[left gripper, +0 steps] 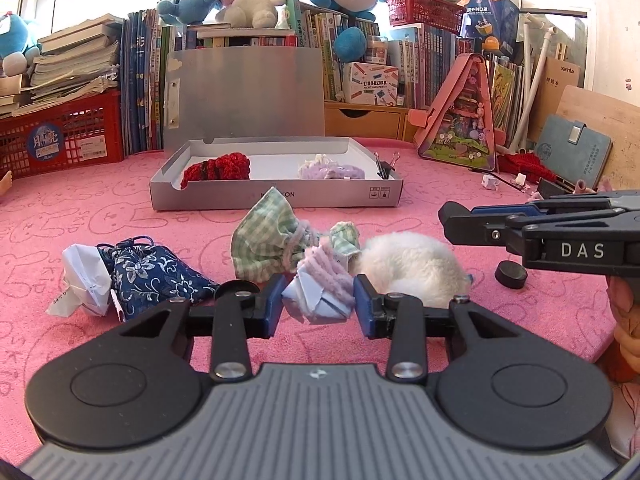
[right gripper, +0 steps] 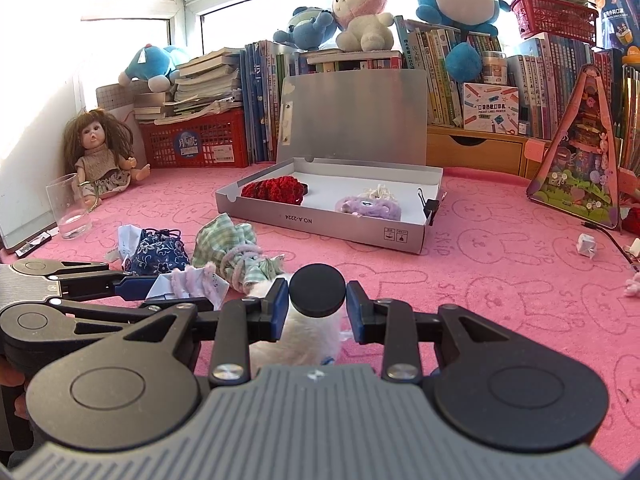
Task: Organize objects
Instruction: 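Carry the black lid and paper bundle with both tools over the box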
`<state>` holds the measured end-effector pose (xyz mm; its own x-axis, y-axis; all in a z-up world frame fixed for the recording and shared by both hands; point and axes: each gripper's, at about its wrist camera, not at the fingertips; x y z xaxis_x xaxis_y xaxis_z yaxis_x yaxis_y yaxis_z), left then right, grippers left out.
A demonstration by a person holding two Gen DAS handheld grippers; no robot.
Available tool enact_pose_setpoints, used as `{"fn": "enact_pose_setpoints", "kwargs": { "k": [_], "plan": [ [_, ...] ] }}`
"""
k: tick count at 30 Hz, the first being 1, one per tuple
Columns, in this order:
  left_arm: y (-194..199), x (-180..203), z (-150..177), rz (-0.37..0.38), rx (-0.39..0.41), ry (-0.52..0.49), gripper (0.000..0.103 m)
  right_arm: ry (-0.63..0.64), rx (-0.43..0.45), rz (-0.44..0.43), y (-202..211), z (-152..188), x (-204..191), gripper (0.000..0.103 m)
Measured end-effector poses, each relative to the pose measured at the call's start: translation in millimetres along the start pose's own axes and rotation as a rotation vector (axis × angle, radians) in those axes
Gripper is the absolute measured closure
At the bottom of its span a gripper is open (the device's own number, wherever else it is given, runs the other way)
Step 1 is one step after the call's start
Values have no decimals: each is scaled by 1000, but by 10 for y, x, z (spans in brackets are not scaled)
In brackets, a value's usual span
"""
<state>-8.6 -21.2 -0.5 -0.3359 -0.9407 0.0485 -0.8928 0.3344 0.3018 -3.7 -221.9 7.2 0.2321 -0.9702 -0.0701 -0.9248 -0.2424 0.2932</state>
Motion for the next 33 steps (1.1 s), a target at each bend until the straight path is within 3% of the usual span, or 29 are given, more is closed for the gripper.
{"fn": "enact_pose_setpoints", "kwargs": {
  "k": [13, 25, 33],
  "plan": [
    [-207, -292, -515, -79, 65, 18, 60, -12, 0, 77, -223, -244, 155, 67],
    [-796, -763, -1196, -137, 86, 57, 60, -19, -18, 137, -743, -717, 463, 67],
    [-1428, -1092, -1426, -170, 64, 101, 60, -105, -63, 142, -1264, -977, 795, 67]
  ]
}}
Point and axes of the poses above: each gripper's, at about its wrist camera, not at the fingertips, and y roughly against the way its jaws point, x to its right, z to its underside, and after that the axes turned 9 degrees about x, right-handed
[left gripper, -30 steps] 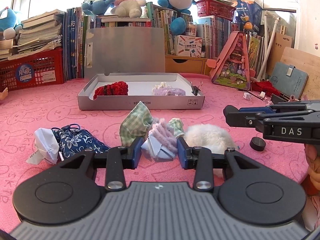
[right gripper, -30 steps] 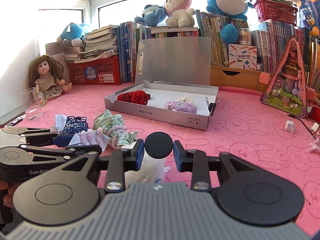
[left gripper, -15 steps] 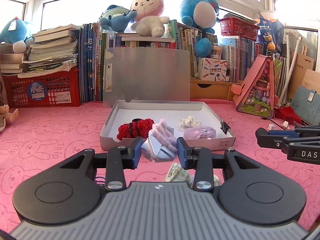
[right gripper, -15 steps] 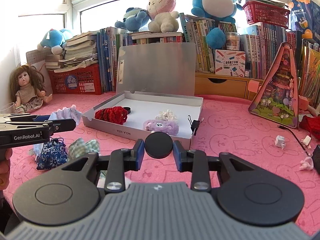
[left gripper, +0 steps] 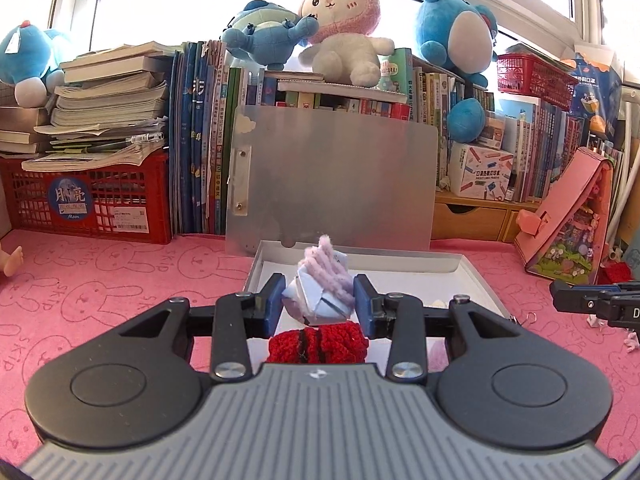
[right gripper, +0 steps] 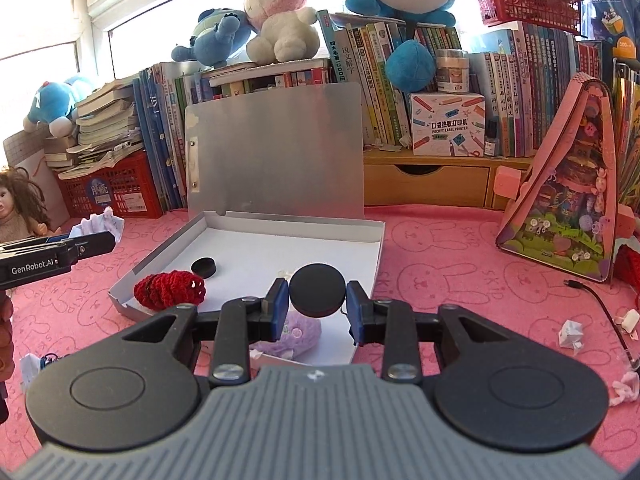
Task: Organize objects
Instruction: 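Carry the black lid and paper bundle with both tools over the box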
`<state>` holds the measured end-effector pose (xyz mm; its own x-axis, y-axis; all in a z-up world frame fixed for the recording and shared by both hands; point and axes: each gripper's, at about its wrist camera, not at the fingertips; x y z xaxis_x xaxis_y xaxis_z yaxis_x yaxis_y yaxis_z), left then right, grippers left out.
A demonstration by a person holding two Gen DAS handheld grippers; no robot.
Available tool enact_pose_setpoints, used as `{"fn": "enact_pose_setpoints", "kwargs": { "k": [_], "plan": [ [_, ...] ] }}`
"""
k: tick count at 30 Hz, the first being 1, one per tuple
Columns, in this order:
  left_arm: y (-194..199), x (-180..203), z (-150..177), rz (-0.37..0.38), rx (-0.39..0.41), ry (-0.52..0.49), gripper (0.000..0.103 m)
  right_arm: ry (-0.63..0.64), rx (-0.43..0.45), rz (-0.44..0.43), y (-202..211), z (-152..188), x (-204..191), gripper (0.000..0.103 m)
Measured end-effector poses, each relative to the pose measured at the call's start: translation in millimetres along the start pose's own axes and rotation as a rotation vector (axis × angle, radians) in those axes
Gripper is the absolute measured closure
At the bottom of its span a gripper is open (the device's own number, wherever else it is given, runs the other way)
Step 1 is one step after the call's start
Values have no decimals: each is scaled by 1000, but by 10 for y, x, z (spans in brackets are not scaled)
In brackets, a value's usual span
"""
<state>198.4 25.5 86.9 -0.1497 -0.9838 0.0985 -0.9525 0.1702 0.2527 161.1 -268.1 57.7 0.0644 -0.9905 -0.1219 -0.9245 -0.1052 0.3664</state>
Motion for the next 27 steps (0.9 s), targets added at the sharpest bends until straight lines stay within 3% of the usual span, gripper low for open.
{"fn": "enact_pose_setpoints", "kwargs": {
  "k": [11, 27],
  "plan": [
    [-730, -181, -5, -61, -89, 42, 60, -44, -120, 10, -743, -96, 20, 67],
    [-1085, -237, 212, -50, -181, 5, 60, -109, -233, 80, -1275, 37, 143, 66]
  ]
}}
Point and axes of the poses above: each gripper's, at about its wrist camera, not at the fingertips, and y roughly against the way its jaws point, x to its right, z to its underside, and after that the axes turned 9 degrees about x, right-handed
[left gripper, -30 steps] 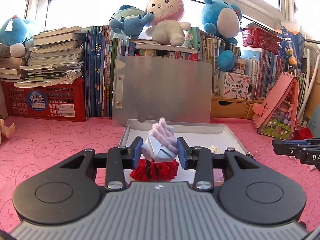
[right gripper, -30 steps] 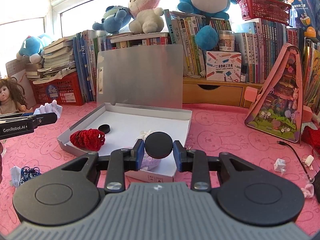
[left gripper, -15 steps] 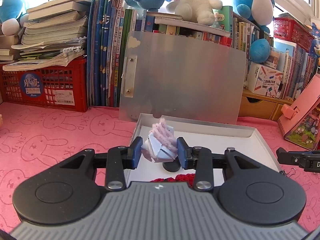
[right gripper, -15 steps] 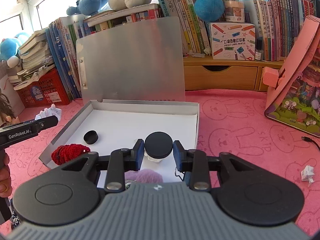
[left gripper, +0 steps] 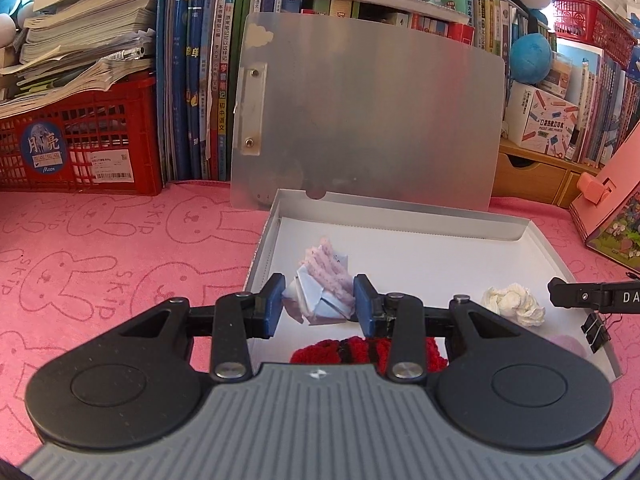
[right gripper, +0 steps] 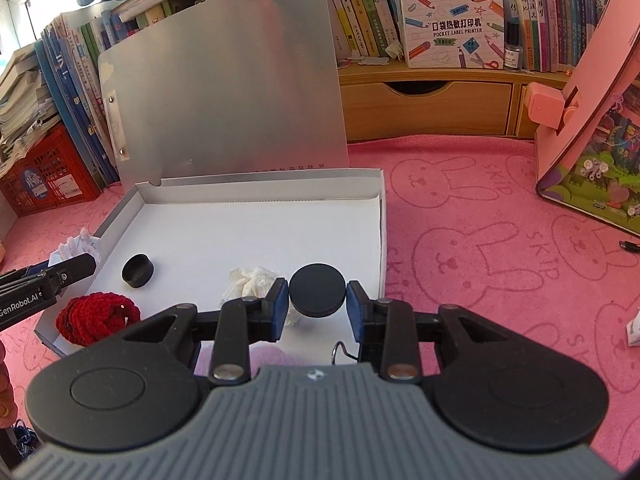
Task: Organize objects
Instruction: 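Carry the black lid and paper bundle with both tools over the box, then open both tools to drop the black lid and paper bundle into the box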
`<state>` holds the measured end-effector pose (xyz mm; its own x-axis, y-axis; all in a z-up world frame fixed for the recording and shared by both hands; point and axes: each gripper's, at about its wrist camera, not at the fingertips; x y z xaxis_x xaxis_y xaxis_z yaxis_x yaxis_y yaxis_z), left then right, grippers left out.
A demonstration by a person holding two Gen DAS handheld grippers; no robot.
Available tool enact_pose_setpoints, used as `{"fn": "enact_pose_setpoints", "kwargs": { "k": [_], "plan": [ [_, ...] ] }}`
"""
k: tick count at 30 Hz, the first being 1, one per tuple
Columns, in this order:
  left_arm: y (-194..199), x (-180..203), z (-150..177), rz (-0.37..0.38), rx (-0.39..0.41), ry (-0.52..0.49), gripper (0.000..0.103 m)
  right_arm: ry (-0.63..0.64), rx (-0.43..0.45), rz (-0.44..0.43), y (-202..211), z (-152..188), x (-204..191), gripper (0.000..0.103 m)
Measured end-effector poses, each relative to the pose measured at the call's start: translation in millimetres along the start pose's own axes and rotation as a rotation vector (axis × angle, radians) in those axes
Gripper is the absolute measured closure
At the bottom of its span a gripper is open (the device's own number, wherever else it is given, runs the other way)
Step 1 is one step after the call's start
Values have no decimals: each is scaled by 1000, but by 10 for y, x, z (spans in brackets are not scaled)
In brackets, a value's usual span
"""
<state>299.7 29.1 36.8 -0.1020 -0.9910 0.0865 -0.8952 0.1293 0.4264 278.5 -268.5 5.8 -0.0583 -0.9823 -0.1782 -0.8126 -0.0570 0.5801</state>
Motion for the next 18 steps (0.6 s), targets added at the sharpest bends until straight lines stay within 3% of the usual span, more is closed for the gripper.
{"fn": "enact_pose_setpoints", "kwargs": {
  "k": [9, 12, 18],
  "plan": [
    [-18, 7, 29, -6, -7, -3, 56, -4, -8, -2, -21, 14, 7, 63],
    [30, 24, 15, 3, 6, -1, 34, -6, 4, -6, 13, 10, 8, 62],
    [169, 95, -28, 13, 38, -22, 18, 8, 26, -19, 127, 8, -27, 48]
  ]
}}
Point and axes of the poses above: each gripper's, at about its wrist camera, not at the fingertips, and y roughly against the way its jaws point, x to its right, z to its underside, and after that the axes turned 9 degrees about x, right-handed
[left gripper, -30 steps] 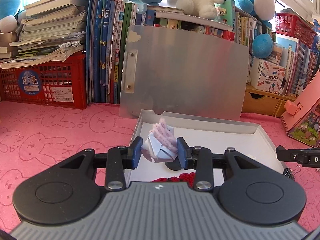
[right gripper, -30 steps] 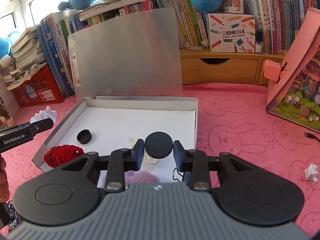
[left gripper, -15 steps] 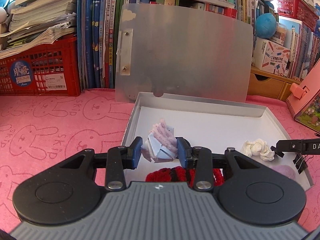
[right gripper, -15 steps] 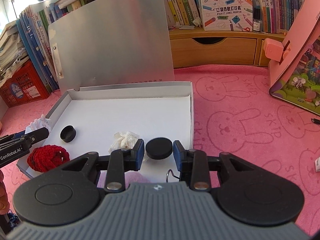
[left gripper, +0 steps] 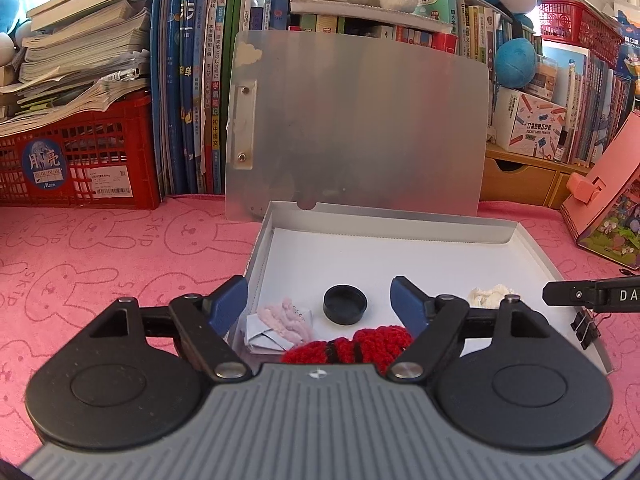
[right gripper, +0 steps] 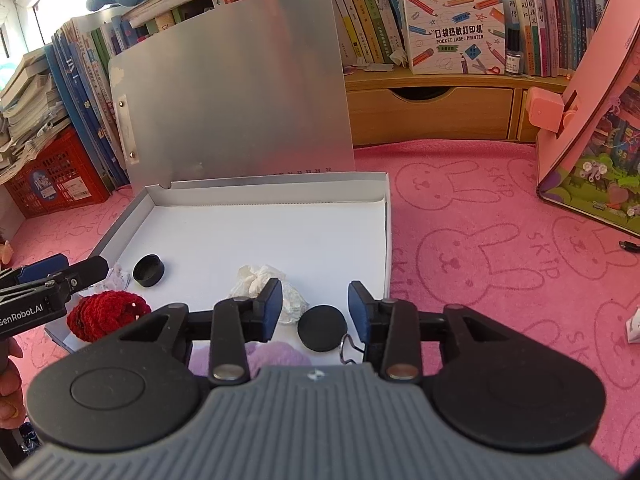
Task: Organize objects
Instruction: 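Open both tools to drop the black lid and paper bundle into the box, then withdraw both open tools from the box toward the remaining table items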
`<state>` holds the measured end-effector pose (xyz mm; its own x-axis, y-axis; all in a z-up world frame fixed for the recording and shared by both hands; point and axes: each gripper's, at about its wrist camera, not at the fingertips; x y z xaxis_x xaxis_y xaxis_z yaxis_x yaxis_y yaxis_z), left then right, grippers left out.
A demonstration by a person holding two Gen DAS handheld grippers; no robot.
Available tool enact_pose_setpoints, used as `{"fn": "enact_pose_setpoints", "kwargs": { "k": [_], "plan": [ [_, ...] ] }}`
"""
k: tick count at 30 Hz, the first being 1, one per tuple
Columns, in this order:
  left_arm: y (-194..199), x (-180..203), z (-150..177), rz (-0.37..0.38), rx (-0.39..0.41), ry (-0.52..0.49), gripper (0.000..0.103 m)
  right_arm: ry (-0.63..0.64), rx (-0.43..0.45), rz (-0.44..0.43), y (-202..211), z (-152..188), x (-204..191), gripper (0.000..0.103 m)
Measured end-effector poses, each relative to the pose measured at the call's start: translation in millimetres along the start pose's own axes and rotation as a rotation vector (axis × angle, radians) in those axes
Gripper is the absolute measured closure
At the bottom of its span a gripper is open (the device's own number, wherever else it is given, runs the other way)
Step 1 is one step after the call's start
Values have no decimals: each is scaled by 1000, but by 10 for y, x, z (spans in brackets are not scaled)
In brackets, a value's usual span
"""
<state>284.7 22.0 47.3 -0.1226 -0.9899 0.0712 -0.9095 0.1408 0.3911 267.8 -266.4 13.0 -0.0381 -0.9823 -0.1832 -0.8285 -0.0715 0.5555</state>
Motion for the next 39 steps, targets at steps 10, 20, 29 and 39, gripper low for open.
{"fn": "enact_pose_setpoints", "kwargs": {
  "k": [10, 20, 29, 39],
  "plan": [
    [292, 93, -68, 32, 33, -24, 13, 80, 40, -13, 264, 5, -148, 47],
    [617, 192, -12, 64, 49, -60, 11, 162, 75, -55, 561, 95, -329, 42],
    [971, 123, 114, 91, 61, -54, 10, 223, 98, -116, 862, 257, -479, 39],
    [1350, 4, 370, 95, 68, -17, 7, 274, 113, -176, 1168, 535, -556, 30]
  ]
}}
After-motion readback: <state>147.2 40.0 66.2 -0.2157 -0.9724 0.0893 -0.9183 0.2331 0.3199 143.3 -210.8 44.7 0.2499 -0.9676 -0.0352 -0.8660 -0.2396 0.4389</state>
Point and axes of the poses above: each gripper's, at about its wrist camera, not at the fingertips, and y roughly against the way its jaws point, x to its right, z to its underside, and after that the axes turned 9 degrees about x, right-handed
